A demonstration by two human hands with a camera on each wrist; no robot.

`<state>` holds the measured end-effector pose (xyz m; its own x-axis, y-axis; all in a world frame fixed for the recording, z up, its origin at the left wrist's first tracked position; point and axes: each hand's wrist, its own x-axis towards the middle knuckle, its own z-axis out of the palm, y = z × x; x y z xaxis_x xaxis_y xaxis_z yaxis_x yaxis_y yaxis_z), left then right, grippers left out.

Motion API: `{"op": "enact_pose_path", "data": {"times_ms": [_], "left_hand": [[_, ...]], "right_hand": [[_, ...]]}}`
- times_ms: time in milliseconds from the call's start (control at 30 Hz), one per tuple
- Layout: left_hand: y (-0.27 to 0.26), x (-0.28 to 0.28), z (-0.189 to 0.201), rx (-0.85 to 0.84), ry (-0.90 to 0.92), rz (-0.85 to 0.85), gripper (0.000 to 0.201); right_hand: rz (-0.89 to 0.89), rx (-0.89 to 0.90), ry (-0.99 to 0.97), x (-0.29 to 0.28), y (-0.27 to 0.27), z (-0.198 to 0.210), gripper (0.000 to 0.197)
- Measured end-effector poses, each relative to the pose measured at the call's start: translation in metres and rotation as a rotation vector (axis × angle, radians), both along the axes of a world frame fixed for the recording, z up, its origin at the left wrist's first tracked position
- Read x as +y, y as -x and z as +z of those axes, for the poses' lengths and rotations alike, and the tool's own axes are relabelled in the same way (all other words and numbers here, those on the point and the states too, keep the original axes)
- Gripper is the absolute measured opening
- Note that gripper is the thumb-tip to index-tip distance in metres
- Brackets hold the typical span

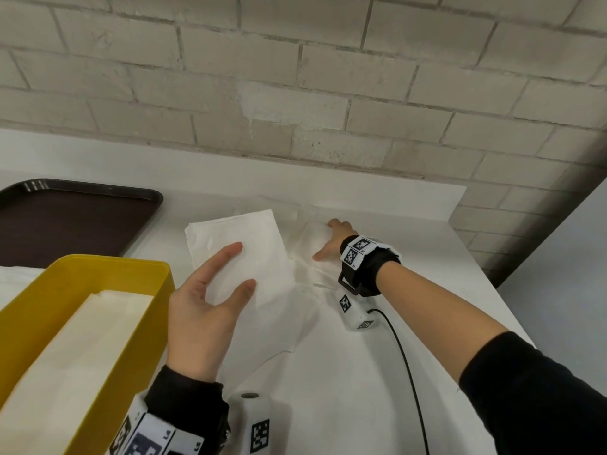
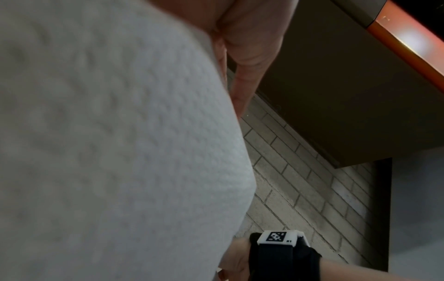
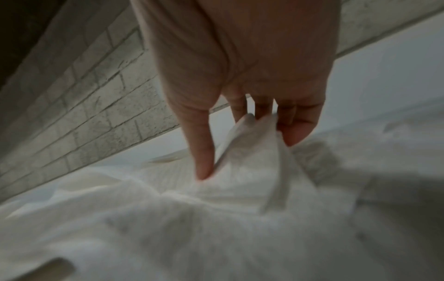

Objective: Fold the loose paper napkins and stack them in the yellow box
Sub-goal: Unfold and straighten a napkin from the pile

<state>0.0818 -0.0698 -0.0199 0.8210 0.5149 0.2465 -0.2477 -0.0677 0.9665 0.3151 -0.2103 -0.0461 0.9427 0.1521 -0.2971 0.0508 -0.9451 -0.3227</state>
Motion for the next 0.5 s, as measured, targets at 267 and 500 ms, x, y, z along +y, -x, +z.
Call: {"op": "enact_pose_path", "data": {"times_ms": [267, 500], "left_hand": [[-0.003, 0.001, -0.001, 0.017, -0.053, 0.014, 0.043], [-0.002, 0.004, -0.001, 0.004, -0.08, 0.04, 0.044]], "right_hand": [[0.017, -0.198, -0.205, -0.007, 0.008, 0.005, 0.05], [0.15, -0.236, -0.541, -0.019, 0.031, 0.041, 0.015]]}}
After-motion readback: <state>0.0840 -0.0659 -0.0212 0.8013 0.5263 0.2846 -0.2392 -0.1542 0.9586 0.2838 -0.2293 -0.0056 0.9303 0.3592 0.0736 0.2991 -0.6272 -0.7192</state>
